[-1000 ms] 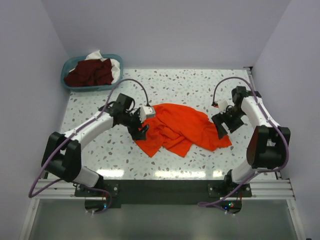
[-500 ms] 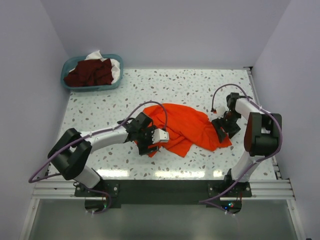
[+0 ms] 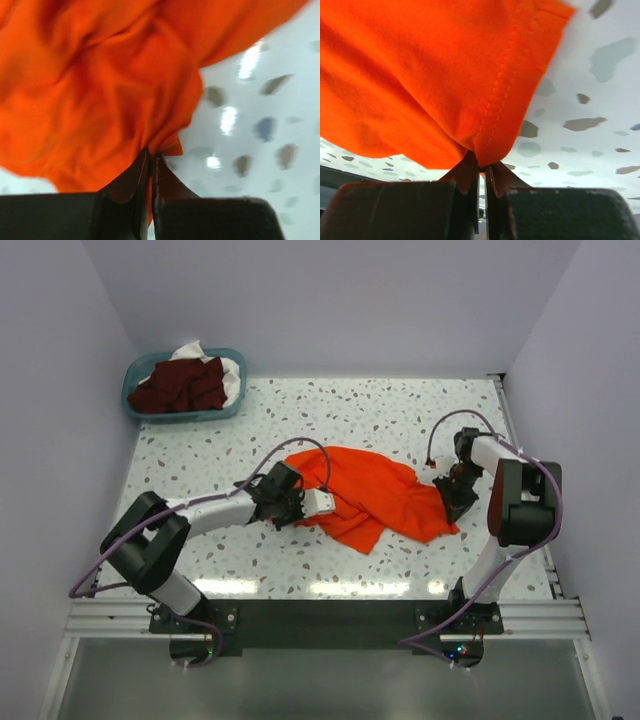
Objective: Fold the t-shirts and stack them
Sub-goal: Flatten the tshirt out
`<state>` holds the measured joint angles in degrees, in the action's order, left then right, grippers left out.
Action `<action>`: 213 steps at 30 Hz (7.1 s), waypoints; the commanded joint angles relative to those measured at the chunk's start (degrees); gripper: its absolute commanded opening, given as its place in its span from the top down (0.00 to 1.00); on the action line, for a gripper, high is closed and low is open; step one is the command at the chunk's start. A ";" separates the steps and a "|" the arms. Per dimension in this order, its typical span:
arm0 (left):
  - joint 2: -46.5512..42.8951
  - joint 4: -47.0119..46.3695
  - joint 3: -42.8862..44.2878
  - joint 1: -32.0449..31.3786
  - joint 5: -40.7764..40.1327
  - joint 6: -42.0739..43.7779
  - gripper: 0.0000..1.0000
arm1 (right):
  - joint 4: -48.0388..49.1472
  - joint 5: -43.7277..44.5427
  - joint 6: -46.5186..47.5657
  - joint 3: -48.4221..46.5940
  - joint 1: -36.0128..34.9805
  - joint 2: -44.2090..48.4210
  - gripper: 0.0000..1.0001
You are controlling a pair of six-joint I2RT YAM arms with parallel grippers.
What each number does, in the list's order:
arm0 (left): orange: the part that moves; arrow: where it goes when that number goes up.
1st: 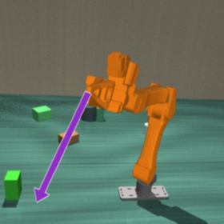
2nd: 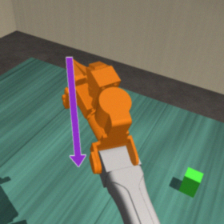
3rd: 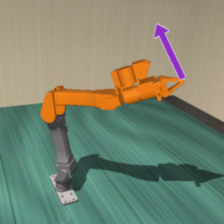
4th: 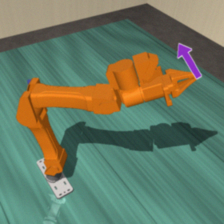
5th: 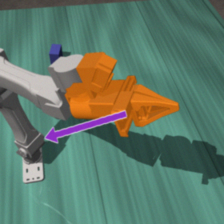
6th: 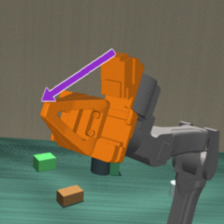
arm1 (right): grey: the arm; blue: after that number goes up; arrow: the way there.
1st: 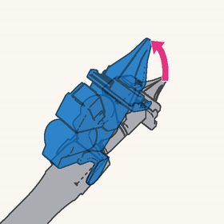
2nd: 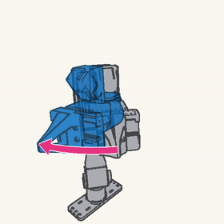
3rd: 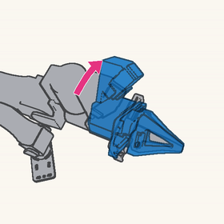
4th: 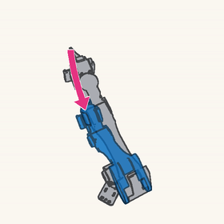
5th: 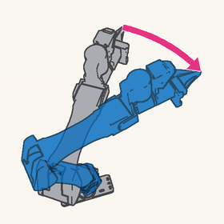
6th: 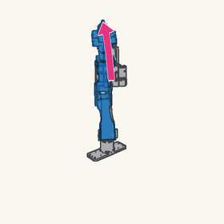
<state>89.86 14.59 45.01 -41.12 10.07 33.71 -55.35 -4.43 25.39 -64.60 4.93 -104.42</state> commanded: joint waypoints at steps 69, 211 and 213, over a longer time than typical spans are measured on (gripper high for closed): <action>-7.61 16.44 18.86 60.66 24.39 -37.86 0.29 | 0.07 -16.40 -10.71 -48.91 -26.30 -5.02 0.01; 35.11 16.26 45.69 32.78 -2.59 -36.53 0.58 | -3.18 -5.77 3.53 -11.87 -18.11 23.39 1.00; 35.82 17.48 46.65 32.25 -2.59 -36.26 0.63 | -2.48 -4.55 3.35 -11.69 -17.76 23.30 1.00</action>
<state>122.56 28.95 90.41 -7.84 8.60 -3.29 -59.99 -10.98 29.17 -75.33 -13.43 -81.12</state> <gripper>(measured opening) 0.393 0.025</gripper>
